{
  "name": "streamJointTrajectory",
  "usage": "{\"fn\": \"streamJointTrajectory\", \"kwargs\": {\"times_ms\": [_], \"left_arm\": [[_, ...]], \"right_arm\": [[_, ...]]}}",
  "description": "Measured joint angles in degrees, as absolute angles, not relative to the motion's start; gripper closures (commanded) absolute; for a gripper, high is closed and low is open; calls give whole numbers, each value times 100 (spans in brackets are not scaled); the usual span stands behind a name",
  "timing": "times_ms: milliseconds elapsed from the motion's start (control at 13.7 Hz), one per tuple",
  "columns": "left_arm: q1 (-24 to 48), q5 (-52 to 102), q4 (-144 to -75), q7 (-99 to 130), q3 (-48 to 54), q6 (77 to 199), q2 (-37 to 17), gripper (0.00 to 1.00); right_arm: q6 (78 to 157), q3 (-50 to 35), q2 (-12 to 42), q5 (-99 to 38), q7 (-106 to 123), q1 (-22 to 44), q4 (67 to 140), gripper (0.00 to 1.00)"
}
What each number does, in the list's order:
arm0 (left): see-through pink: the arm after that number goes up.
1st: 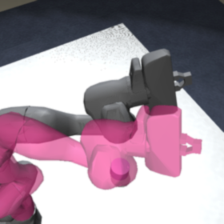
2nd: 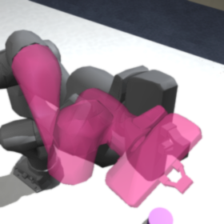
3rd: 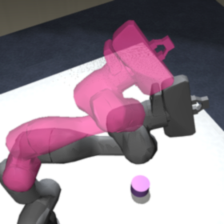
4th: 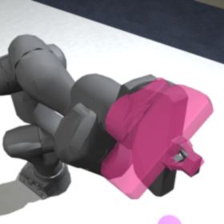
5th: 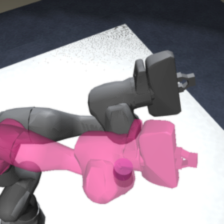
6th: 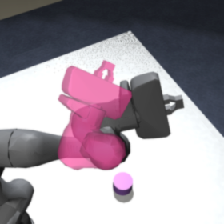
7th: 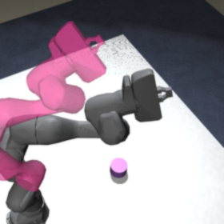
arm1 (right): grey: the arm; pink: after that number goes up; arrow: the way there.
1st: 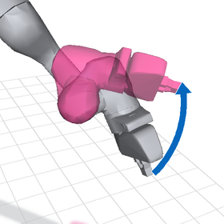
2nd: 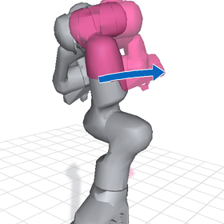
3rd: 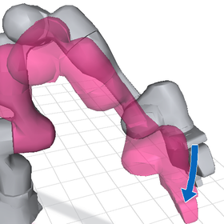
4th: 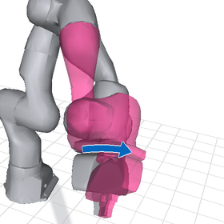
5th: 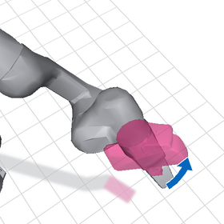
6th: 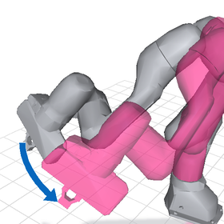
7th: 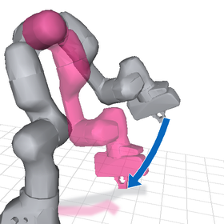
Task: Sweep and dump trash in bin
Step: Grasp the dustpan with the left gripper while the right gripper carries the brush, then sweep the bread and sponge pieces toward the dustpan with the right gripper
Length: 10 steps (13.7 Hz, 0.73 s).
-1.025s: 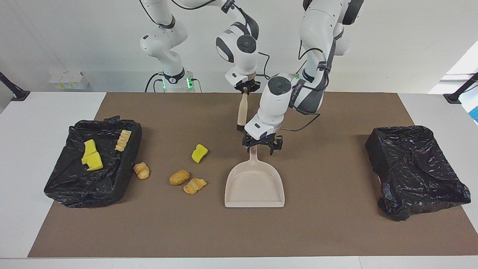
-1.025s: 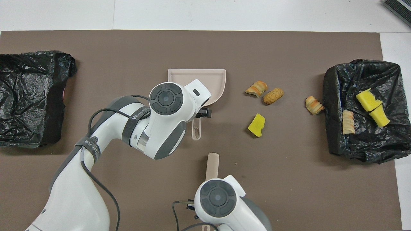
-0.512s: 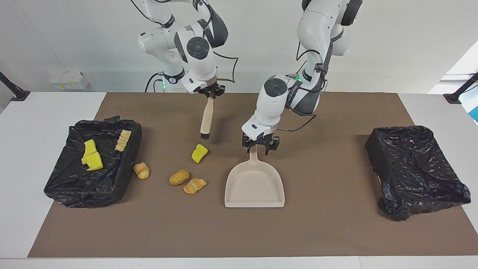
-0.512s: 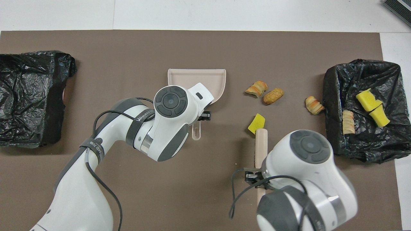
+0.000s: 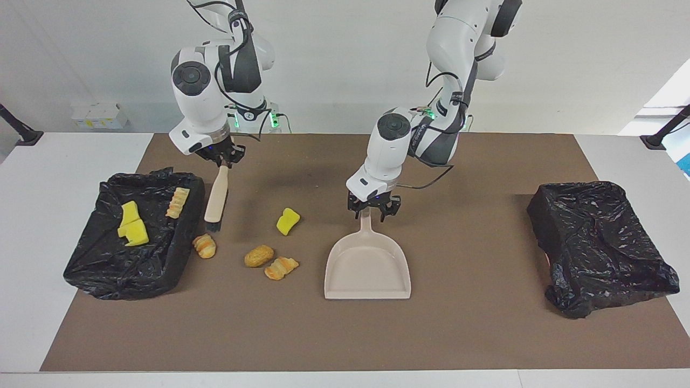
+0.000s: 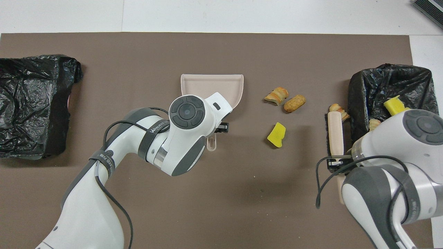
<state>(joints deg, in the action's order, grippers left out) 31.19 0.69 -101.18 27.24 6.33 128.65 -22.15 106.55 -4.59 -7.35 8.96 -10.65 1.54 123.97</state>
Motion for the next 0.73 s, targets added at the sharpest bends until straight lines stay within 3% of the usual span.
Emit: {"fn": "streamJointTrajectory", "kwargs": {"times_ms": [146,732], "left_arm": [[3119,69,-10118,2725,635,12842,-2215,98],[3093,-11,-9853,2005,538,12554,-2088,100]], "right_arm": [[10891,-475,-502,1116,-1065,84,12236,100],[11479,-477,309,1813,-1069,-119,11814,100]]}}
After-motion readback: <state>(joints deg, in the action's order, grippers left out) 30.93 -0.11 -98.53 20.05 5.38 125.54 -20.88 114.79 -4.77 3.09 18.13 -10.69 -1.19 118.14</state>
